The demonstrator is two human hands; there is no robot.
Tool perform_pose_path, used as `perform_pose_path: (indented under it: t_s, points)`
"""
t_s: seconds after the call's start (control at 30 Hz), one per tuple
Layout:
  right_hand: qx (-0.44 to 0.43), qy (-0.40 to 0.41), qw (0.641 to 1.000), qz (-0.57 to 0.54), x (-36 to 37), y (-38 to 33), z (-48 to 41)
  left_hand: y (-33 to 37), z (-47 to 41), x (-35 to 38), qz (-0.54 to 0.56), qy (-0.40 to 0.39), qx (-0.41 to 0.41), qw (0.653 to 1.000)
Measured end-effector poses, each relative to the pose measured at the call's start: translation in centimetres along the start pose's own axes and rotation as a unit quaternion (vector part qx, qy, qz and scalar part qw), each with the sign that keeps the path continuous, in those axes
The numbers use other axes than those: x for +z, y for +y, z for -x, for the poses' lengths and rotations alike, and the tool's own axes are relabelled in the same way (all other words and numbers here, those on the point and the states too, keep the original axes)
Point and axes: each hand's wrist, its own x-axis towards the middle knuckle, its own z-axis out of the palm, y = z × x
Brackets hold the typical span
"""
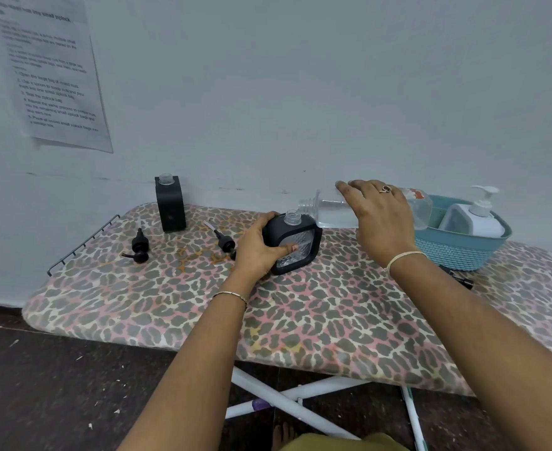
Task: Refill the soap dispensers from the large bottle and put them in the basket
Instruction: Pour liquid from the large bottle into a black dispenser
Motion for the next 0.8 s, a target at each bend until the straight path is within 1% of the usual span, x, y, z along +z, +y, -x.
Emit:
perform_pose_path:
  t_s: [0.5, 0.8]
  points:
    - [-0.002, 0.013, 1.000, -0.009, 0.28, -0.01, 0.24, -0.07, -0.08, 0.02, -0.003, 0.000, 0.000, 1.000]
    - [0.027, 0.017, 0.999, -0.028, 0.88, 0.01, 0.84, -0.09, -0.09, 0.01, 0.006, 0.000, -0.002, 1.000]
